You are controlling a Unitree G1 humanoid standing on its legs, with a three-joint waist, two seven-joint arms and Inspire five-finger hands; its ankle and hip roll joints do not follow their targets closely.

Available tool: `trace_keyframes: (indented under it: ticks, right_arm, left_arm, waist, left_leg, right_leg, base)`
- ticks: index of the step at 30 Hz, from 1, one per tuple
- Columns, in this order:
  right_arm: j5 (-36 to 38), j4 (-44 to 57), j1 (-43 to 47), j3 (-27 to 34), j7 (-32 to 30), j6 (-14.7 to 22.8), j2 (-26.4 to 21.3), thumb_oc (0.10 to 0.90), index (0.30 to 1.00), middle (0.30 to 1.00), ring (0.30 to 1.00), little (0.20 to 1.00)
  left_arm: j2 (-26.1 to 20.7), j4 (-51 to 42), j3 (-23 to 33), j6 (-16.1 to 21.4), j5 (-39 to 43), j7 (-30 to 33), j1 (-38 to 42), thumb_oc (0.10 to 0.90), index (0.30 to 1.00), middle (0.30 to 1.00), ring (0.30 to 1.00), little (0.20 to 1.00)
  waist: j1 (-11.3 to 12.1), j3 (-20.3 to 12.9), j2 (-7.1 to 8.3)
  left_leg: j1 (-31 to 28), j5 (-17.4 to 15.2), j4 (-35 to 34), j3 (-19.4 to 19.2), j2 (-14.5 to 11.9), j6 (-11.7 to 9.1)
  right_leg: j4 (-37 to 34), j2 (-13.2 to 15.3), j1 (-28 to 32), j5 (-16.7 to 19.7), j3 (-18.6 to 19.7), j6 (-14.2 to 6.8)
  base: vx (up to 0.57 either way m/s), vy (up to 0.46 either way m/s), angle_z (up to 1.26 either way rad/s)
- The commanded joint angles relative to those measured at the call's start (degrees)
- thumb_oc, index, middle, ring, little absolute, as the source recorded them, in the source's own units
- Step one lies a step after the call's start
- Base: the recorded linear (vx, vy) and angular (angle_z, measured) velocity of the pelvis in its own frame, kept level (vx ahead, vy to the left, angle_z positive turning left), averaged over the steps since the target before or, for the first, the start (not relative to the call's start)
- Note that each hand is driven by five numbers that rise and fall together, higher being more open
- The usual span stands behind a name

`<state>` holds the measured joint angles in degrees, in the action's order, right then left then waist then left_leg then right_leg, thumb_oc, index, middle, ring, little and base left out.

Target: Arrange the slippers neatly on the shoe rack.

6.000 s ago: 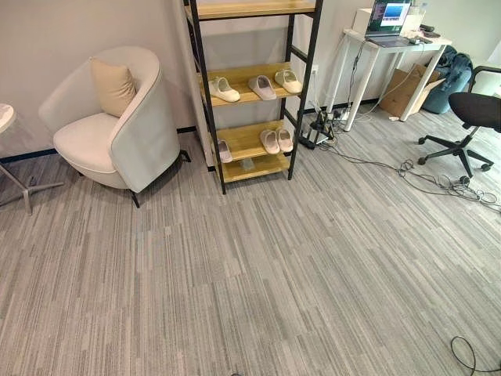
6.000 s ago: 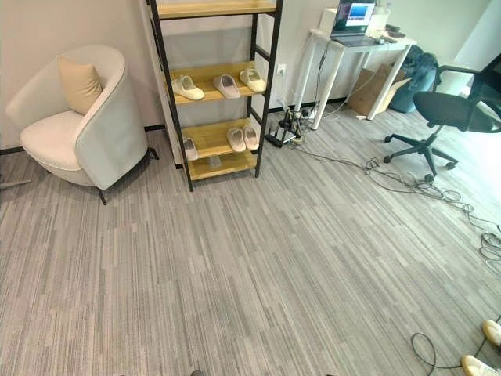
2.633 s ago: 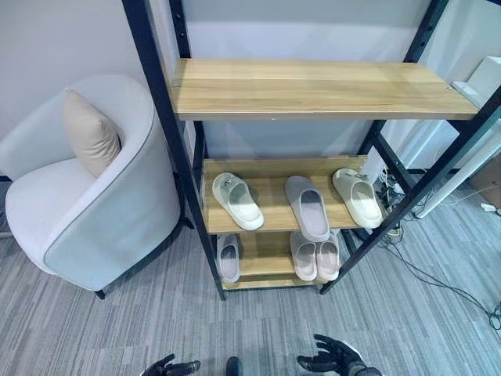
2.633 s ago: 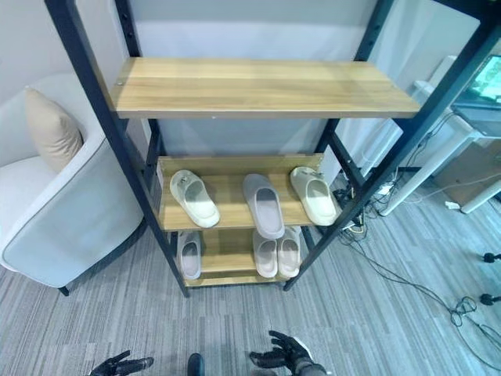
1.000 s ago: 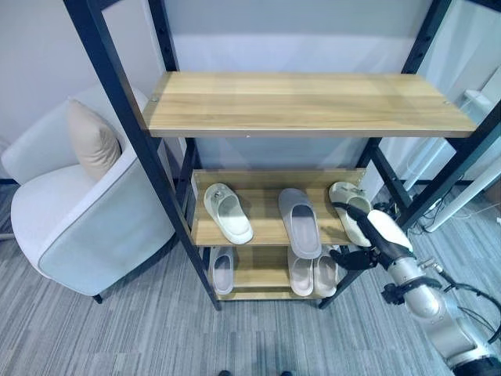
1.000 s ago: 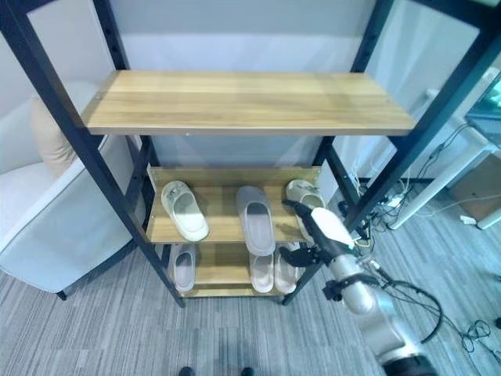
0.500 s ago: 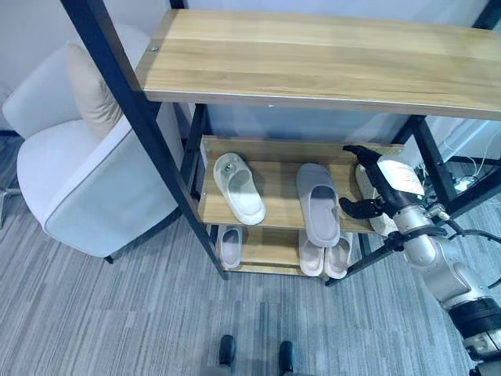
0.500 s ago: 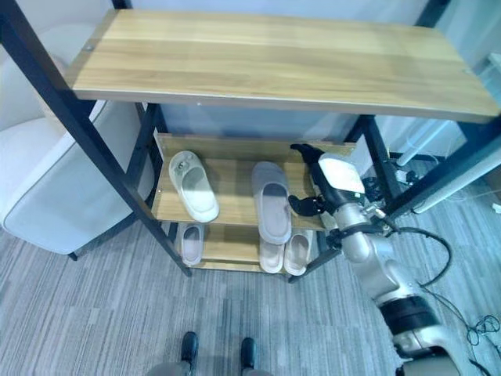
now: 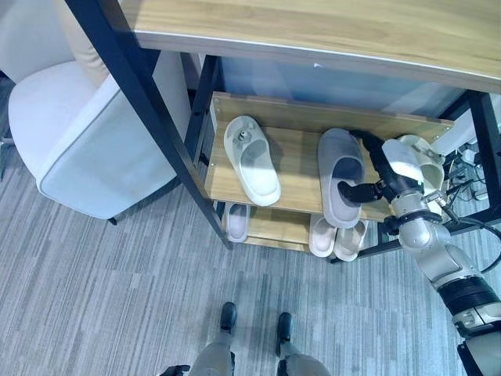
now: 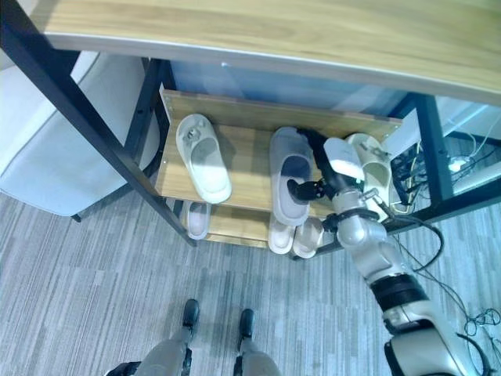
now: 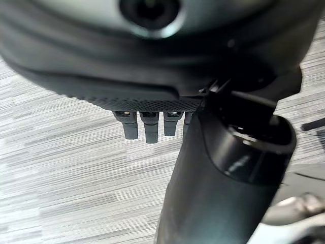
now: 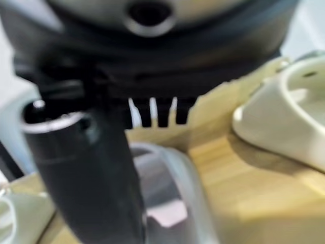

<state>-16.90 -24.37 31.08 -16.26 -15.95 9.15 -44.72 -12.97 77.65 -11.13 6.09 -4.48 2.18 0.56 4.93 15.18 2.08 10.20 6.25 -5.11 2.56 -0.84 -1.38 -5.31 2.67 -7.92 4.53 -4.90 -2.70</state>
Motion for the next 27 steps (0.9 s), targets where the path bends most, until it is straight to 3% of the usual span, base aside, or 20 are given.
trace_keyframes:
  ticks: [1, 4, 5, 6, 8, 12, 17, 22, 25, 27]
  right_arm:
    - [1.1, 0.8, 6.7, 4.2, -5.7, 1.7, -3.5, 0.8, 0.9, 0.9, 0.9, 0.9]
    - [2.8, -0.4, 6.6, 5.0, -6.5, 1.9, -2.8, 0.8, 0.9, 0.9, 0.9, 0.9]
    - [3.0, -0.8, 6.4, 5.1, -6.6, 1.9, -2.6, 0.778, 0.867, 0.867, 0.867, 0.867]
    - [3.3, -1.2, 6.1, 5.2, -6.8, 2.0, -2.3, 0.516, 0.474, 0.474, 0.474, 0.474]
    - [3.3, -1.9, 5.9, 5.1, -6.8, 1.9, -2.2, 0.4, 0.3, 0.3, 0.3, 0.3]
    - [5.5, -2.2, 3.2, 6.5, -6.2, 1.9, -0.4, 0.4, 0.3, 0.3, 0.3, 0.3]
    - [7.9, 4.6, -3.0, 10.5, -5.5, 3.3, 2.1, 0.4, 0.3, 0.3, 0.3, 0.3]
    - [4.8, 27.4, -15.9, 18.5, -3.7, 7.2, 5.2, 0.4, 0.3, 0.3, 0.3, 0.3]
    - [4.8, 40.8, -23.8, 18.8, 1.4, 9.9, 7.5, 0.4, 0.3, 0.3, 0.3, 0.3]
    - [5.4, 46.1, -27.7, 16.7, 5.3, 11.3, 7.9, 0.4, 0.3, 0.3, 0.3, 0.3]
  left_arm:
    - [-0.8, 4.2, -2.7, 0.0, 1.2, 1.5, 0.7, 0.8, 0.9, 0.9, 0.9, 0.9]
    - [-0.7, 4.2, -2.7, 0.0, 1.4, 1.8, 0.8, 0.8, 0.9, 0.9, 0.9, 0.9]
    - [-0.8, 4.2, -2.7, 0.1, 1.5, 1.9, 0.8, 0.8, 0.9, 0.9, 0.9, 0.9]
    - [-0.8, 4.0, -2.8, 0.1, 1.5, 2.0, 0.7, 0.8, 0.9, 0.9, 0.9, 0.9]
    - [-1.1, 3.9, -2.9, 0.2, 1.1, 2.3, 0.9, 0.8, 0.9, 0.9, 0.9, 0.9]
    - [-0.9, 3.9, -2.8, 0.0, 0.9, 2.4, 0.6, 0.8, 0.9, 0.9, 0.9, 0.9]
    - [-0.6, 4.2, -2.4, -0.5, 0.2, 2.3, 0.2, 0.8, 0.9, 0.9, 0.9, 0.9]
    - [-0.5, 3.9, 1.2, -0.4, -1.2, 2.6, -0.7, 0.8, 0.9, 0.9, 0.9, 0.9]
    - [-0.7, 2.5, 2.9, 0.2, -0.7, 3.0, -0.9, 0.8, 0.9, 0.9, 0.9, 0.9]
    - [-1.6, -0.5, 4.5, 1.1, 1.1, 4.0, -0.7, 0.8, 0.9, 0.9, 0.9, 0.9]
  waist:
    - [1.5, -1.8, 1.3]
    - [1.8, -1.8, 1.43]
    - [2.0, -1.9, 1.45]
    - [2.1, -1.9, 1.47]
    - [2.2, -2.0, 1.64]
    - [2.2, -2.4, 1.83]
    - [1.8, -2.8, 2.16]
    - [0.2, -4.5, 2.46]
    - [-0.7, -5.2, 2.83]
    - [-1.3, -4.4, 2.99]
  left_leg:
    - [-0.4, -4.9, 0.1, -1.8, 1.6, -0.2]
    - [-0.6, -5.0, 0.1, -1.5, 1.6, -0.2]
    - [-0.7, -5.0, 0.1, -1.4, 1.6, -0.2]
    - [-0.9, -5.1, 0.1, -1.3, 1.6, -0.2]
    - [-1.0, -5.2, 0.1, -1.2, 1.6, -0.1]
    - [-2.0, -5.5, 0.1, -1.1, 1.5, 0.0]
    - [-3.4, -6.1, 0.1, -1.4, 1.4, 0.1]
    - [-6.0, -7.3, 0.1, -2.1, 1.2, 0.5]
    - [-7.4, -7.7, 0.7, -2.7, 1.2, 0.6]
    - [-7.0, -9.9, 5.6, -3.2, 0.9, 0.6]
  right_leg:
    - [0.4, 1.6, 1.7, -5.0, 1.5, -3.8]
    - [0.4, 1.6, 1.9, -5.2, 1.4, -3.8]
    - [0.3, 1.5, 2.0, -5.2, 1.4, -3.8]
    - [0.3, 1.5, 2.1, -5.3, 1.4, -3.7]
    - [0.3, 1.6, 2.3, -5.3, 1.3, -3.8]
    - [0.3, 1.6, 3.1, -5.4, 1.2, -3.8]
    - [0.3, 1.6, 4.2, -5.7, 1.2, -3.8]
    - [0.3, 1.3, 6.2, -6.0, 2.1, -4.0]
    - [0.9, 1.3, 7.5, -6.3, 2.9, -3.9]
    - [5.2, 1.6, 7.2, -8.4, 3.1, -3.6]
  base:
    - [0.02, -0.007, 0.04]
    - [0.02, -0.009, 0.04]
    - [0.02, -0.002, 0.08]
    - [0.01, -0.001, 0.1]
    - [0.0, -0.009, 0.09]
    - [0.01, -0.002, 0.03]
    - [0.0, 0.005, 0.03]
    - [0.01, 0.004, -0.01]
    - [-0.04, -0.004, -0.09]
    - [-0.12, -0.042, -0.21]
